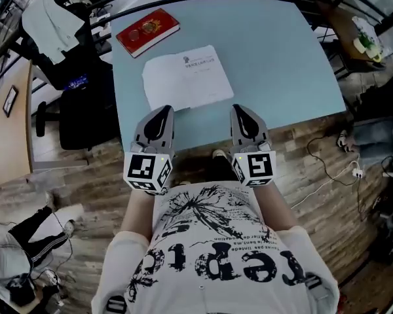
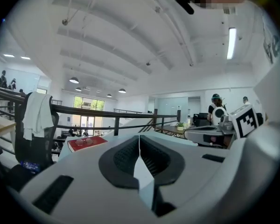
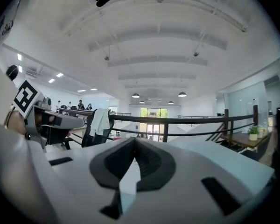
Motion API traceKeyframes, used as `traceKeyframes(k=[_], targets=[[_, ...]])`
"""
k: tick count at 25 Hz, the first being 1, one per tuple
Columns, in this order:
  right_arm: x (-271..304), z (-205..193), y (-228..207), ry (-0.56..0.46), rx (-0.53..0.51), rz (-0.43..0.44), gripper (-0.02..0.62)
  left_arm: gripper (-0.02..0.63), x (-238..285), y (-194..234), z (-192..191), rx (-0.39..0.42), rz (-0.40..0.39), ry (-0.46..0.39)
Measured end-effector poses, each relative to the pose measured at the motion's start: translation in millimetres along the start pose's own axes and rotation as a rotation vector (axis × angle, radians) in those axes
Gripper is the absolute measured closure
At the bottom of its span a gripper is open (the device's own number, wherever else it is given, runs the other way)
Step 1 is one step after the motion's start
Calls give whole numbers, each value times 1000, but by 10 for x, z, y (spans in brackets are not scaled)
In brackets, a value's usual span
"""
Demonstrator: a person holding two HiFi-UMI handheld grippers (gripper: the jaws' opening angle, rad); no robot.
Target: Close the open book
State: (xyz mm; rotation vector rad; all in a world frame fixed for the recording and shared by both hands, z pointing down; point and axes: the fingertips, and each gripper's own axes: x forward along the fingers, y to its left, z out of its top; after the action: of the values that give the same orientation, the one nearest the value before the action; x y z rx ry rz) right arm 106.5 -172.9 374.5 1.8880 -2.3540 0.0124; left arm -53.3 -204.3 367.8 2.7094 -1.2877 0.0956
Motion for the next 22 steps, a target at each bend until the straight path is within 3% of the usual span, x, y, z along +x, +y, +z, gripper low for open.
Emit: traceKeyframes(k=[5,9,12,18,22], targets=[[451,13,-359,12,-10,152,584,584,293,4,-24,-45,148,-4],[751,-29,-526,34,-21,278,584,584,415,6,-190,-131,272,2],[926,-142,-572,56,-14,333,584,584,491,16,-418,-209,311,11],[1112,-459,-492,126,-25,452,584,584,500,32,-1118,-450,425,62],[1182,-677,-406,169,-35,511,584,583,488,158,-1591,-747,495,-13]])
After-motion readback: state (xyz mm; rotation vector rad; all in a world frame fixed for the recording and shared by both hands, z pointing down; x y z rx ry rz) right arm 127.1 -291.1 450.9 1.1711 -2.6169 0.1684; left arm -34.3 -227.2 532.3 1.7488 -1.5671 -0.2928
